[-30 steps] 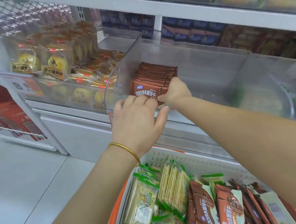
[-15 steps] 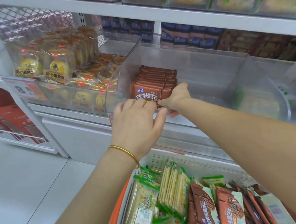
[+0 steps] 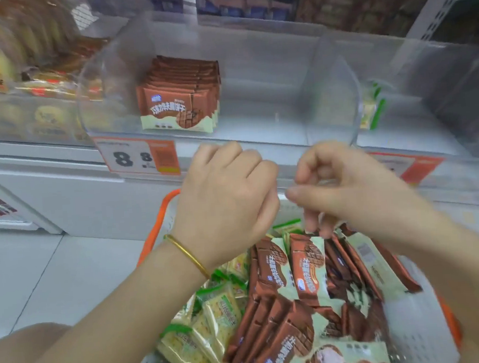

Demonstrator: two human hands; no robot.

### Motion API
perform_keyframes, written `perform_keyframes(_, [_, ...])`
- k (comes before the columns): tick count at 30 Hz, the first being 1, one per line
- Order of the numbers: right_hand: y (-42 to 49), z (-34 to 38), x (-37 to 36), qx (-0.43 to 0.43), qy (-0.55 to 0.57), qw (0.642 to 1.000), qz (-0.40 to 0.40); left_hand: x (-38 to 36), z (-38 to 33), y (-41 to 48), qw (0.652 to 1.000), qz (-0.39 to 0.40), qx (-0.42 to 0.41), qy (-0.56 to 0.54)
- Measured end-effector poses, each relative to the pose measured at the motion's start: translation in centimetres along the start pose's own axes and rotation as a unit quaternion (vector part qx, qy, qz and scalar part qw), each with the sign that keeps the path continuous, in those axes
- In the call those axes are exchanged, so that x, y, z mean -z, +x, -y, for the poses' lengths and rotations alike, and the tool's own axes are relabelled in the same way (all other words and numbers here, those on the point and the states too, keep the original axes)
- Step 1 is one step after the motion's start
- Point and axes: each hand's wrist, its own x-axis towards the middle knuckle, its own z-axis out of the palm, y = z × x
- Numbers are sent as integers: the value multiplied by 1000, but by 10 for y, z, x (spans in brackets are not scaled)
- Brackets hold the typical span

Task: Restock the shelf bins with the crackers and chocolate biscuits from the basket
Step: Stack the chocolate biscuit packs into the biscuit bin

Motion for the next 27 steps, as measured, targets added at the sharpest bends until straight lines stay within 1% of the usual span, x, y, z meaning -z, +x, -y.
perform_keyframes(2, [-13,-61,-5,-93,-111,988,53,-21,-13,-9,996,91,-16,-8])
perform_keyframes(4, [-9,-128,-14,-157,-245,955,63,-41,-20,-18,983,185,-3,-23])
perform_keyframes(5, [-5,-155,-18,-168,-294,939,52,-48,-23,-23,974,222,10,-36])
perform_keyframes(7, [3,-193,-25,-161,-355,920,36,-59,-27,-30,959,275,38,-59])
perform_keyframes(9, [13,-209,-27,-151,-402,901,61,-64,-30,-37,945,312,67,-70])
perform_keyframes(12, [32,-208,-23,-148,-490,851,116,-72,-30,-48,939,328,76,-74])
perform_keyframes(14, [40,-204,-22,-133,-541,821,124,-76,-29,-53,938,330,71,-80])
perform_keyframes(15, [41,-202,-21,-117,-554,817,114,-77,-30,-54,937,330,75,-88])
perform_keyframes(16, [41,-201,-20,-101,-552,822,99,-78,-31,-56,934,336,81,-95])
perform_keyframes(17, [40,-200,-18,-91,-536,835,89,-79,-33,-57,931,339,87,-104])
perform_keyframes(19, [35,-193,-11,-88,-463,878,87,-82,-36,-57,918,353,114,-141])
perform_keyframes(20, [32,-186,-5,-84,-418,900,88,-81,-38,-54,905,363,136,-176])
perform_keyframes(22, [22,-164,7,-63,-352,930,82,-80,-42,-49,865,394,174,-259])
perform_keyframes(25, [3,-120,22,-10,-263,964,35,-72,-49,-42,790,462,202,-350])
perform_keyframes(27, [-8,-92,26,5,-181,983,5,-63,-44,-37,759,466,223,-396])
